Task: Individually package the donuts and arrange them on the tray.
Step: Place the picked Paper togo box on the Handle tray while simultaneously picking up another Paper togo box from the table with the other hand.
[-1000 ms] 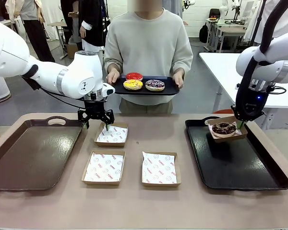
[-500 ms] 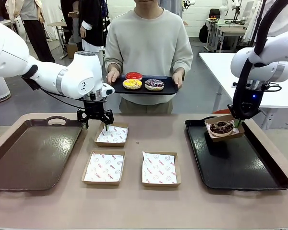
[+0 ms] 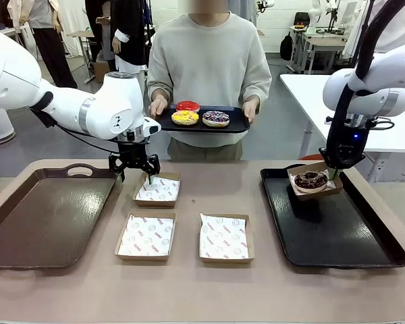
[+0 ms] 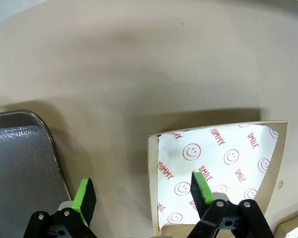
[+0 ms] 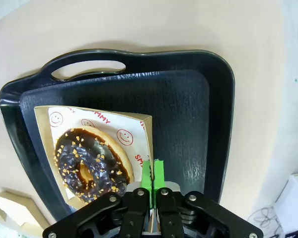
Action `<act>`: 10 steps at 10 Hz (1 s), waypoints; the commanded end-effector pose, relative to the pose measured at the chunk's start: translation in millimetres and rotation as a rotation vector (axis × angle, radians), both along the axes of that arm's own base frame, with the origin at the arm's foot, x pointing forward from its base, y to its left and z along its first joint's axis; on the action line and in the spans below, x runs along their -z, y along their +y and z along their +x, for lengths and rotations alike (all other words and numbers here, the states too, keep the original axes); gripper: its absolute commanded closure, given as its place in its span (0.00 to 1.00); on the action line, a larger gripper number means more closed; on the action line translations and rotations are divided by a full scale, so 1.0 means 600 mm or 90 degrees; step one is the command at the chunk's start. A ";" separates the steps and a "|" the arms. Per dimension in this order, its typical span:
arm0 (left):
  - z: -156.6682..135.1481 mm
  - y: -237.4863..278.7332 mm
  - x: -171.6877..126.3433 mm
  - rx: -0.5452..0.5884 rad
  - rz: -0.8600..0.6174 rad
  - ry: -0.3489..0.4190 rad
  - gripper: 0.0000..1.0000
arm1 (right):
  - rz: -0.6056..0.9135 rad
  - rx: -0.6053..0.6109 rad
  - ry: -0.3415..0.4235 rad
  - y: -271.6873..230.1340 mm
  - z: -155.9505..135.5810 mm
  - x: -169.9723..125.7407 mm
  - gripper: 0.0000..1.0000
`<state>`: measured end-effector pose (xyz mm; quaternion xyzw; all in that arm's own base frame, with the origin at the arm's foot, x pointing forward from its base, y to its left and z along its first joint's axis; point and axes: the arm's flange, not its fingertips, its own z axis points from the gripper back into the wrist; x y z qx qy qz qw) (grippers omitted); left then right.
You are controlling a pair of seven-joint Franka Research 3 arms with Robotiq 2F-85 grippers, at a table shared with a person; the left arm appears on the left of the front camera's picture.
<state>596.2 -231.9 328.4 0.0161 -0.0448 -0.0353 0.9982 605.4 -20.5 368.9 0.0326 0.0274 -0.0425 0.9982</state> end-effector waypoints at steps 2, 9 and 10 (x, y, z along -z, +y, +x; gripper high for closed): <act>0.003 -0.006 0.009 -0.023 -0.010 0.000 0.33 | -0.010 0.015 0.006 -0.001 0.000 0.005 0.41; 0.006 0.002 0.005 -0.025 -0.012 0.007 1.00 | -0.009 0.027 0.011 -0.004 -0.001 0.002 0.00; 0.007 0.002 0.004 -0.026 -0.012 0.006 1.00 | -0.007 0.028 0.010 -0.004 -0.001 0.001 0.00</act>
